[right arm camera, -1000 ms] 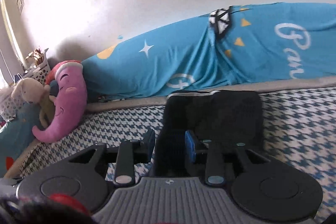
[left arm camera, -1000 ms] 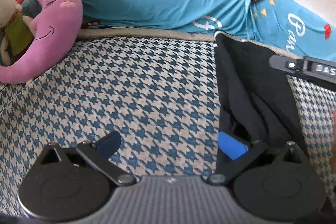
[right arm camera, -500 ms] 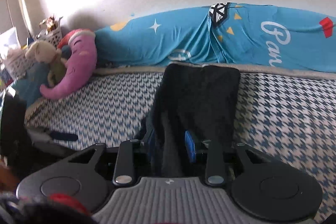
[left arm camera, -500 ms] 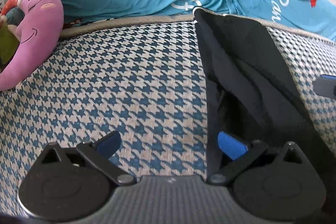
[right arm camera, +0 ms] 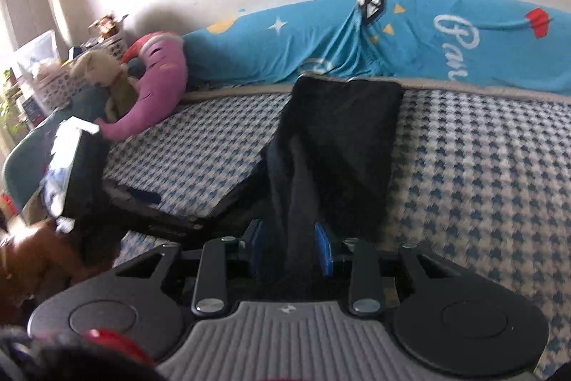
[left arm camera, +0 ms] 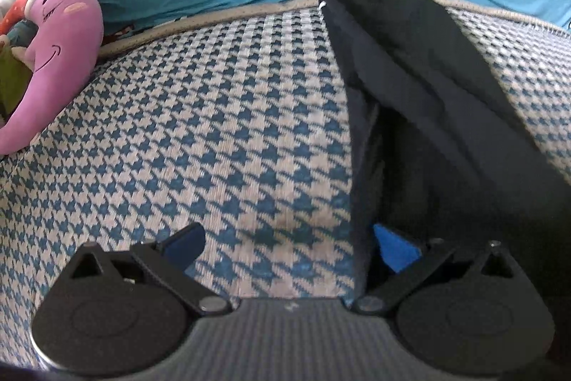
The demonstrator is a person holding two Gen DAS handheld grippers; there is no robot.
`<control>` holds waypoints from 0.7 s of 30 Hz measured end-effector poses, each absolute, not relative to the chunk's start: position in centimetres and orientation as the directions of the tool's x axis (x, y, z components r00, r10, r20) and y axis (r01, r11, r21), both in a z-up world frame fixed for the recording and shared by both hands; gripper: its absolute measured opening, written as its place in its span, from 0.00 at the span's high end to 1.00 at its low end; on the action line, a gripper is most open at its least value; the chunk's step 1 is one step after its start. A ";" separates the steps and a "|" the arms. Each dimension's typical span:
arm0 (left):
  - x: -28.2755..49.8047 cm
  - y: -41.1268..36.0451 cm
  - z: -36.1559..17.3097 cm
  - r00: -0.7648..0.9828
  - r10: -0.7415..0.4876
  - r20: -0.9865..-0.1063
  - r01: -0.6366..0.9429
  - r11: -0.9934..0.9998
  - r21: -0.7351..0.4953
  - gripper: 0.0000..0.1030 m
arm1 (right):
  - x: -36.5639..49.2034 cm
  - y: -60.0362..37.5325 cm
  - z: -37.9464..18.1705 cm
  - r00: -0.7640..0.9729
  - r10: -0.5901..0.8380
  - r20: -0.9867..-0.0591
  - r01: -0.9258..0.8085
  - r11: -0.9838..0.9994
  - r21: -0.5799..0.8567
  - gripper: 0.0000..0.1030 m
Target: Fold clothes
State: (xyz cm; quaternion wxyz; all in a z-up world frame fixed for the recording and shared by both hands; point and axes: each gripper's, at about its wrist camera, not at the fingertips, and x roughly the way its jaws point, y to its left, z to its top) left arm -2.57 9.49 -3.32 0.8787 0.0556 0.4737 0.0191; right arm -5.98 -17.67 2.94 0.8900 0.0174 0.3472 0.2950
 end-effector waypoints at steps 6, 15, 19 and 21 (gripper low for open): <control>-3.4 10.8 -2.4 0.545 0.083 -0.835 -0.019 0.996 0.087 0.00 | -8.6 -17.4 2.2 0.553 0.550 -0.626 -0.542 0.808 0.230 0.69; -6.3 13.5 1.1 0.591 0.066 -0.804 -0.137 0.990 -0.019 0.00 | -12.1 -15.4 -0.5 0.515 0.492 -0.702 -0.599 0.792 0.116 0.68; -7.5 13.1 1.6 0.605 0.041 -0.795 -0.137 0.989 -0.053 0.00 | -12.4 -14.9 -1.1 0.549 0.457 -0.700 -0.598 0.800 0.052 0.68; -8.1 12.7 1.7 0.613 0.040 -0.789 -0.129 0.990 -0.050 0.00 | -12.1 -14.8 -1.3 0.552 0.451 -0.701 -0.588 0.807 0.056 0.68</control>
